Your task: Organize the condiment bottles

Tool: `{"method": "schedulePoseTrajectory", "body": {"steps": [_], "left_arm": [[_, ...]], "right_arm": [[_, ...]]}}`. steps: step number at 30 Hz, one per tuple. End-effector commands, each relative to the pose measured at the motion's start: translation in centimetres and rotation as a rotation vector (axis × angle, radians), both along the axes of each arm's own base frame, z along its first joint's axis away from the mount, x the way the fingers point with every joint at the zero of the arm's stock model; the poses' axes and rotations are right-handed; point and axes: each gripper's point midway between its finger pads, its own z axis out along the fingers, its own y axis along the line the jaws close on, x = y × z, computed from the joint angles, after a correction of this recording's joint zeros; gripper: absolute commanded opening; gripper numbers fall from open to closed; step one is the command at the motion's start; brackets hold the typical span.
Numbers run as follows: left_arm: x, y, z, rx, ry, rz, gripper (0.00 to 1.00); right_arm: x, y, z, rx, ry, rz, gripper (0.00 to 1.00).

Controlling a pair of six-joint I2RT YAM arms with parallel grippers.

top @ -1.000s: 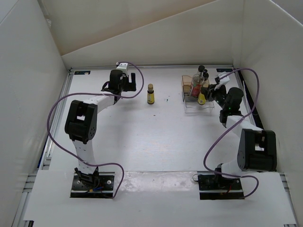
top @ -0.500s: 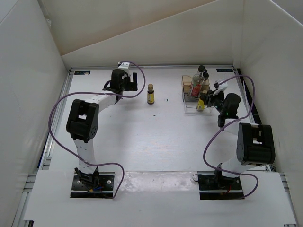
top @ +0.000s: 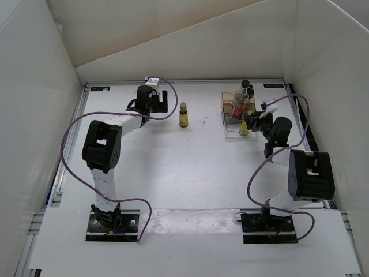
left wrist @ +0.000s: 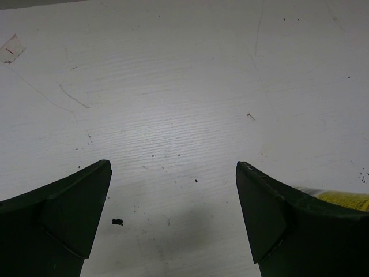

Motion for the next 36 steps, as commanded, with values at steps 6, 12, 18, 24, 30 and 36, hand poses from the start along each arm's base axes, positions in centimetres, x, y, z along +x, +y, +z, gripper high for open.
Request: {"method": "schedulePoseTrajectory", "body": {"steps": [6, 12, 18, 24, 30, 36], "left_arm": [[0.5, -0.7, 1.8, -0.013, -0.04, -0.013, 1.0], [0.0, -0.5, 2.4, -0.016, -0.05, -0.012, 1.0], [-0.6, -0.5, 3.3, -0.028, -0.068, -0.012, 1.0], [-1.0, 0.0, 4.3, -0.032, -0.092, 0.0, 1.0], [-1.2, 0.9, 4.7, -0.039, -0.1, 0.019, 1.0], [-1.4, 2.3, 4.8, -0.043, -0.101, 0.044, 1.0]], "right_arm": [[0.2, 0.0, 3.3, -0.044, -0.135, -0.046, 0.65], [-0.3, -0.4, 5.7, -0.073, -0.189, -0.079, 0.66], [-1.5, 1.9, 9.7, -0.145, -0.285, -0.032, 0.66], [-3.6, 8.1, 13.9, -0.051, -0.346, 0.173, 0.66], [-5.1, 18.5, 11.8, 0.004, -0.286, 0.448, 0.66], [-3.8, 24.3, 8.9, 0.08, -0.188, 0.577, 0.66]]}}
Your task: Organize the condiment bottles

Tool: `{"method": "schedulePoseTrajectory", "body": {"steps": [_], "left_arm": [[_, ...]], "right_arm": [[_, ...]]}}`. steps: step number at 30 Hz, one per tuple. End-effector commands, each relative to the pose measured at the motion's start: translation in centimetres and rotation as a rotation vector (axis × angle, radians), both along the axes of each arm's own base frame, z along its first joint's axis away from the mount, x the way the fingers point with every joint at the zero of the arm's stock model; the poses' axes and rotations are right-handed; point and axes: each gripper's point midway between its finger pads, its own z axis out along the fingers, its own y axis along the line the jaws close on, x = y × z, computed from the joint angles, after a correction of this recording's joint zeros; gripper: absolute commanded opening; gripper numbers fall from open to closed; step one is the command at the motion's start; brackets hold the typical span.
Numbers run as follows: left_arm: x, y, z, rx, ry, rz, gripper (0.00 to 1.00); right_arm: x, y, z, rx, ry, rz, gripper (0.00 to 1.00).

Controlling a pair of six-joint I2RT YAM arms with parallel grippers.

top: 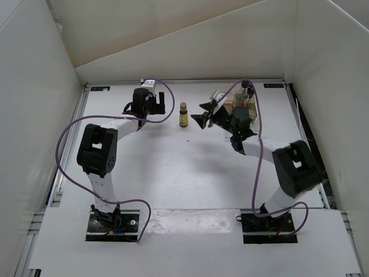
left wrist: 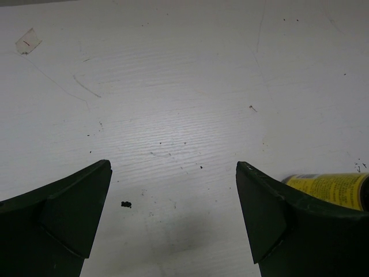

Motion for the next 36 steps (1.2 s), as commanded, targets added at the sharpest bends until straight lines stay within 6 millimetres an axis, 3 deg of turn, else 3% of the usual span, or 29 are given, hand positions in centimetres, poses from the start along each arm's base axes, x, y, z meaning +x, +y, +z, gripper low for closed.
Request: {"method": "schedulePoseTrajectory", "body": {"steps": [1, 3, 4, 6, 7, 9, 11, 17, 19, 24, 36], "left_arm": [[0.0, 1.4, 4.0, -0.034, -0.08, 0.033, 1.0], [0.0, 1.9, 3.7, -0.034, -0.074, 0.04, 1.0], [0.0, 2.2, 3.7, -0.034, -0.076, 0.046, 1.0], [0.0, 2.6, 3.4, -0.04, -0.071, 0.05, 1.0], [0.0, 2.7, 3.4, -0.04, -0.071, 0.053, 1.0], [0.1, 2.9, 3.1, -0.041, -0.066, 0.055, 1.0], [0.2, 3.4, 3.1, -0.046, -0.065, 0.065, 1.0], [0.5, 4.0, 2.6, -0.054, -0.057, 0.073, 1.0], [0.5, 4.2, 2.6, -0.055, -0.057, 0.075, 1.0], [0.9, 4.6, 2.4, -0.062, -0.057, 0.084, 1.0], [1.4, 5.3, 2.0, -0.067, -0.05, 0.097, 1.0]], "right_arm": [[0.6, 2.5, -0.1, 0.048, 0.024, 0.063, 0.66], [1.3, 3.4, -1.1, 0.06, 0.06, 0.074, 0.66], [1.9, 3.9, -2.5, 0.051, 0.09, 0.075, 0.66], [2.7, 4.5, -1.9, 0.067, 0.088, 0.083, 0.66], [3.0, 4.8, -3.6, 0.054, 0.121, 0.086, 0.66], [3.6, 5.4, -3.1, 0.066, 0.123, 0.099, 0.66], [4.1, 5.7, -4.5, 0.053, 0.148, 0.097, 0.66], [5.5, 6.8, -5.0, 0.042, 0.162, 0.106, 0.66], [5.8, 7.2, -4.3, 0.046, 0.146, 0.115, 0.66], [6.7, 7.7, -5.5, 0.033, 0.176, 0.118, 0.66], [8.2, 8.8, -6.3, 0.028, 0.194, 0.128, 0.66]]}}
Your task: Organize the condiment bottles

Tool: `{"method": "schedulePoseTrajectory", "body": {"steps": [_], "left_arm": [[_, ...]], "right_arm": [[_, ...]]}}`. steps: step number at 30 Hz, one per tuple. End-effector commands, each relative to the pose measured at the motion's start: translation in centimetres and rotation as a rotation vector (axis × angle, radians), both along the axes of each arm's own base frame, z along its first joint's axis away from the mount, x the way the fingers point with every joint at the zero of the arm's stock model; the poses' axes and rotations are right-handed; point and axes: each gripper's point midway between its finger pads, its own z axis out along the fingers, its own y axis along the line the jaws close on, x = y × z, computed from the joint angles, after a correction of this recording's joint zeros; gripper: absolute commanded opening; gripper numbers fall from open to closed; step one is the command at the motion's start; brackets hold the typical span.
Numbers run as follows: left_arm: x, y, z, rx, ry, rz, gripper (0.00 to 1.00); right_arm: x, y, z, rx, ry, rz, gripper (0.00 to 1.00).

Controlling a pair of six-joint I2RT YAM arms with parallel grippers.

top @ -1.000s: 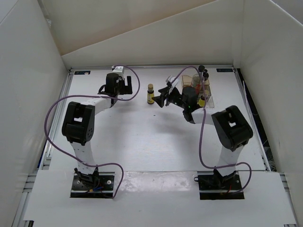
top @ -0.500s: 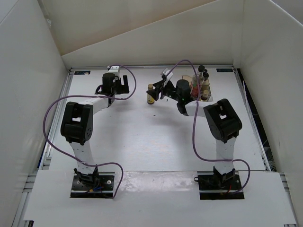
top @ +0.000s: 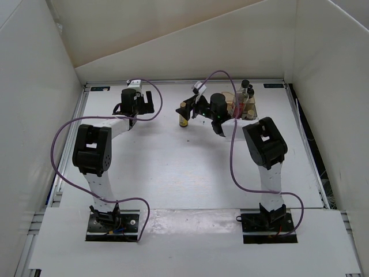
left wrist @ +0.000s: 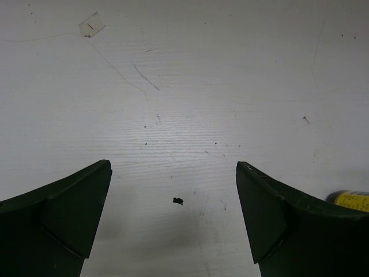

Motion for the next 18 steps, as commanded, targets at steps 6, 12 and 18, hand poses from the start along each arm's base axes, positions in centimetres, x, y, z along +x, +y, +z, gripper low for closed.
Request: {"method": "schedulePoseTrajectory", "body": {"steps": [6, 12, 18], "left_arm": [[0.9, 0.2, 2.6, -0.027, -0.062, 0.005, 1.0], [0.8, 0.5, 2.5, -0.026, -0.06, 0.009, 1.0], [0.4, 0.5, 2.5, -0.029, -0.061, 0.009, 1.0]], "right_arm": [[0.6, 1.3, 0.7, 0.02, -0.018, 0.019, 0.51], [-0.6, 0.9, 1.0, 0.01, -0.046, 0.0, 0.0], [-2.7, -1.2, 4.8, -0.015, -0.164, -0.027, 0.0]]}}
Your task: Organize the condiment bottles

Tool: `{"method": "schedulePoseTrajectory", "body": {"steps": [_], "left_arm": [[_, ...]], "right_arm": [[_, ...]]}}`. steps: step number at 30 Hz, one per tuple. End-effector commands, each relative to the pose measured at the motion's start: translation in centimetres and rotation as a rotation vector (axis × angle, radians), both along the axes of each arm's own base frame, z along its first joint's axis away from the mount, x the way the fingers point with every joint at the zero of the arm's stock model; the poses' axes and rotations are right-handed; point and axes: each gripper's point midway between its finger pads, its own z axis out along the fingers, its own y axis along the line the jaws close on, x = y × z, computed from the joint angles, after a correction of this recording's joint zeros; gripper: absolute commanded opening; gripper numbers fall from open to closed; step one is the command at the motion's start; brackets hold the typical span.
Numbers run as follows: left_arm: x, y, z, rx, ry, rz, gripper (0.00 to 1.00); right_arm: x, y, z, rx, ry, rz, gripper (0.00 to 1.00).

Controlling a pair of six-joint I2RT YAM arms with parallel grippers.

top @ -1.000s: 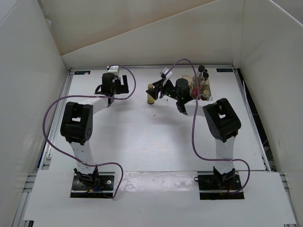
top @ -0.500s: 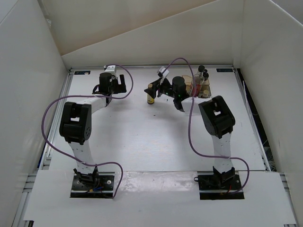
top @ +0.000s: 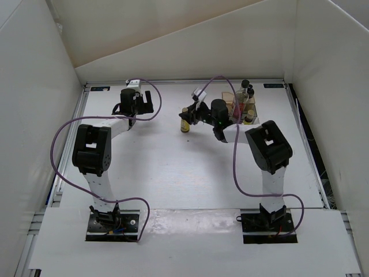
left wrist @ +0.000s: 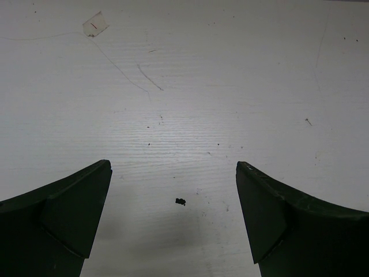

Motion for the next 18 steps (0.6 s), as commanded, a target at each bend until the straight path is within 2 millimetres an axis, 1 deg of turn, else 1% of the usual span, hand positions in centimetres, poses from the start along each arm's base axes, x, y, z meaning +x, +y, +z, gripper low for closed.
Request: {"method": "schedulePoseTrajectory", "body": {"steps": [1, 3, 4, 5, 6, 7, 8, 9, 10, 11, 12, 13, 14, 15, 16, 17, 18], "left_arm": [[0.1, 0.1, 2.4, -0.02, -0.058, -0.002, 1.0], [-0.1, -0.1, 2.5, -0.022, -0.061, -0.005, 1.0], [-0.3, -0.1, 2.3, -0.024, -0.056, -0.005, 1.0], [-0.3, -0.1, 2.3, -0.025, -0.056, -0.005, 1.0], [-0.3, -0.2, 2.5, -0.024, -0.061, -0.007, 1.0], [-0.4, -0.4, 2.6, -0.027, -0.062, -0.009, 1.0], [-0.4, -0.5, 2.7, -0.027, -0.063, -0.011, 1.0], [-0.4, -0.5, 2.9, -0.025, -0.067, -0.013, 1.0], [-0.5, -0.9, 2.8, -0.024, -0.066, -0.02, 1.0], [-0.4, -1.0, 3.1, -0.024, -0.07, -0.023, 1.0], [-0.4, -1.0, 3.2, -0.026, -0.073, -0.023, 1.0], [-0.6, -1.4, 3.2, -0.024, -0.073, -0.031, 1.0], [-0.6, -1.6, 3.1, -0.025, -0.07, -0.034, 1.0], [-0.6, -2.0, 3.3, -0.026, -0.074, -0.042, 1.0], [-0.6, -2.1, 3.3, -0.025, -0.075, -0.044, 1.0], [-0.6, -2.2, 3.3, -0.024, -0.076, -0.047, 1.0], [-0.7, -2.5, 3.2, -0.022, -0.072, -0.051, 1.0]], "right_arm": [[-1.3, -1.6, 5.0, 0.01, -0.14, -0.027, 0.0], [-2.3, -2.6, 8.2, 0.031, -0.201, -0.044, 0.0], [-2.9, -3.8, 8.4, 0.021, -0.211, -0.06, 0.0], [-3.2, -4.3, 8.8, 0.017, -0.225, -0.071, 0.0], [-3.4, -5.3, 10.3, 0.025, -0.257, -0.099, 0.0], [-4.2, -6.4, 10.5, 0.025, -0.26, -0.116, 0.0], [-4.2, -7.3, 10.8, 0.024, -0.265, -0.134, 0.0], [-4.4, -8.0, 10.6, 0.018, -0.265, -0.153, 0.0], [-5.2, -9.1, 12.3, 0.037, -0.293, -0.17, 0.0], [-5.1, -10.1, 12.2, 0.025, -0.297, -0.194, 0.0], [-5.4, -10.9, 13.3, 0.026, -0.324, -0.214, 0.0], [-5.4, -12.2, 14.1, 0.027, -0.339, -0.25, 0.0], [-5.5, -13.1, 12.9, 0.0, -0.328, -0.271, 0.0], [-5.9, -13.7, 13.8, 0.008, -0.347, -0.285, 0.0], [-5.7, -15.0, 14.5, 0.01, -0.364, -0.321, 0.0], [-5.9, -16.2, 14.1, 0.007, -0.354, -0.347, 0.0], [-5.9, -16.6, 14.2, 0.01, -0.357, -0.358, 0.0]]}}
